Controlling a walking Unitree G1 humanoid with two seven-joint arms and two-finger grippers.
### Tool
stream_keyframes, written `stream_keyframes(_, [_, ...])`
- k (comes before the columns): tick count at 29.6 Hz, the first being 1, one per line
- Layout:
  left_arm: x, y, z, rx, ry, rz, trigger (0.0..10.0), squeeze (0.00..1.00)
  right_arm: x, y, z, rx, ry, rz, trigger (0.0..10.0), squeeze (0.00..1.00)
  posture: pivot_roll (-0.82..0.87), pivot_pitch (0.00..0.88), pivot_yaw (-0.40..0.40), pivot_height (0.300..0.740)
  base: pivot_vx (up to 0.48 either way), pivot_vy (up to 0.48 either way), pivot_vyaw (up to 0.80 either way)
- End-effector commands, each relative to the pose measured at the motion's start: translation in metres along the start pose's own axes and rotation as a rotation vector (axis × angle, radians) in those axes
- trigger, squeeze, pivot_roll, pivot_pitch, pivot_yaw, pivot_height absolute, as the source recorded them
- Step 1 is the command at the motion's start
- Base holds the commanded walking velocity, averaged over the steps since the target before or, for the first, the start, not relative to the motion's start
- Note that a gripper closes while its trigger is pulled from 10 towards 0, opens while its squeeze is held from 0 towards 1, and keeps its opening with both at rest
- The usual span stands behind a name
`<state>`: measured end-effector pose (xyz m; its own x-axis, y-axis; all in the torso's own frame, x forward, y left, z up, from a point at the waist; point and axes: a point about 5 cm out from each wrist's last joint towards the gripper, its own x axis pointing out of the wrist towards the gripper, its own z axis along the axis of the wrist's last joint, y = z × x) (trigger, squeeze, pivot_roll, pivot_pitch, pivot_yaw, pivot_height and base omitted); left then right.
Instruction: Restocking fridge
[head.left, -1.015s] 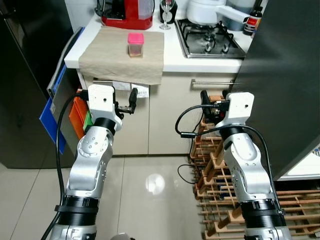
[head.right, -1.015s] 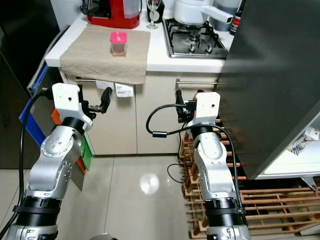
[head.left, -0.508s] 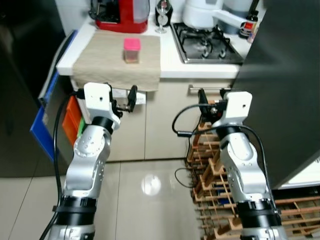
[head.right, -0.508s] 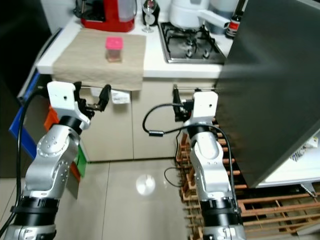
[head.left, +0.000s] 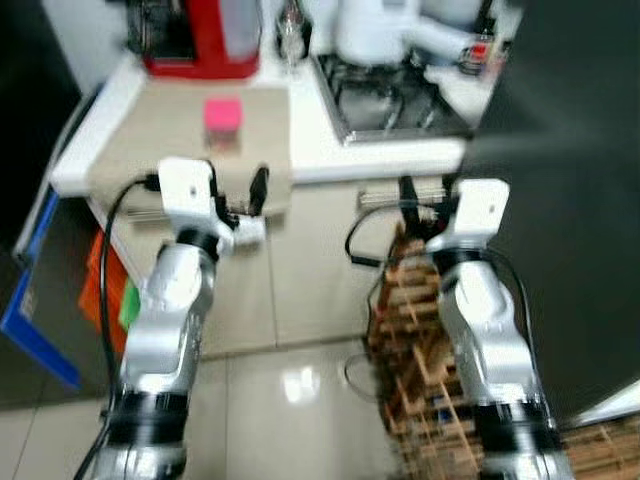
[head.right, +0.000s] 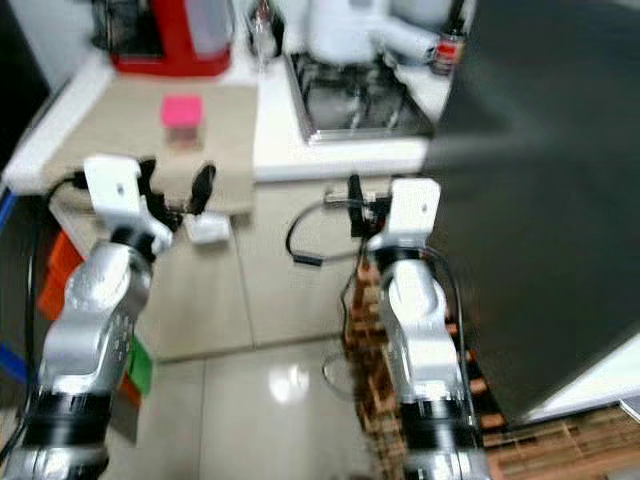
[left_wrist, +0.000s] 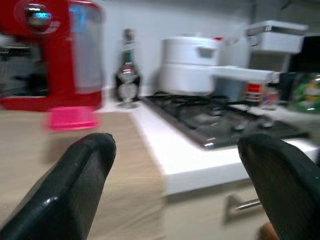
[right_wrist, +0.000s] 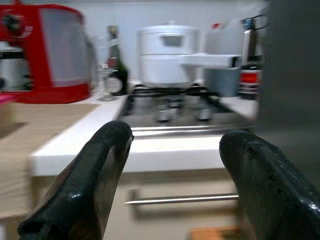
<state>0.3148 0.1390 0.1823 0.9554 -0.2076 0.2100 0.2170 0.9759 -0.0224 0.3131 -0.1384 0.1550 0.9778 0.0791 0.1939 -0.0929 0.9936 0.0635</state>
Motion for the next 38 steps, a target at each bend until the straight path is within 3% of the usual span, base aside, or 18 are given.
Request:
stream_keyframes(1, [0.0, 0.002, 0.006, 0.009, -0.018, -0.006, 10.0, 0.0, 0.002, 0.002, 0.006, 0.004, -0.027, 0.0, 10.0, 0.0, -0.04, 0.0, -0.002, 0.74, 0.48, 0.0, 0.0])
stream_keyframes(9, [0.001, 0.008, 0.008, -0.058, -0.015, 0.058, 10.0, 0.0, 0.0, 0.006, 0.005, -0.015, -0.026, 0.029, 10.0, 0.0, -0.04, 0.0, -0.003, 0.74, 0.288, 0.18, 0.0])
stream_keyframes(18, [0.002, 0.004, 0.007, 0.014, 0.012, 0.05, 10.0, 0.0, -0.003, 0.004, 0.006, -0.008, -0.026, 0.018, 10.0, 0.0, -0.05, 0.0, -0.009, 0.74, 0.0, 0.117, 0.32])
stream_keyframes(22, [0.008, -0.008, 0.009, 0.049, 0.02, -0.011, 10.0, 0.0, -0.006, 0.006, 0.004, -0.006, -0.019, 0.023, 10.0, 0.0, -0.04, 0.0, -0.013, 0.74, 0.0, 0.0, 0.0])
stream_keyframes(29, [0.018, -0.018, 0.015, 0.002, 0.004, -0.005, 10.0, 0.0, -0.015, 0.008, 0.003, -0.022, -0.017, 0.034, 10.0, 0.0, -0.06, 0.0, -0.01, 0.74, 0.0, 0.0, 0.0])
stream_keyframes(32, [0.009, -0.009, 0.015, -0.032, -0.007, 0.062, 10.0, 0.0, -0.023, 0.004, 0.01, -0.035, -0.043, 0.017, 10.0, 0.0, -0.06, 0.0, -0.006, 0.74, 0.0, 0.0, 0.0])
stream_keyframes(36, [-0.025, -0.008, 0.009, -0.07, 0.01, 0.102, 10.0, 0.0, -0.047, -0.006, 0.021, -0.097, -0.064, -0.005, 10.0, 0.0, -0.07, 0.0, -0.001, 0.74, 0.0, 0.0, 0.0])
stream_keyframes(38, [-0.034, -0.005, 0.001, -0.121, 0.051, 0.149, 10.0, 0.0, -0.054, -0.006, 0.022, -0.131, -0.051, 0.013, 10.0, 0.0, -0.07, 0.0, -0.003, 0.74, 0.0, 0.0, 0.0])
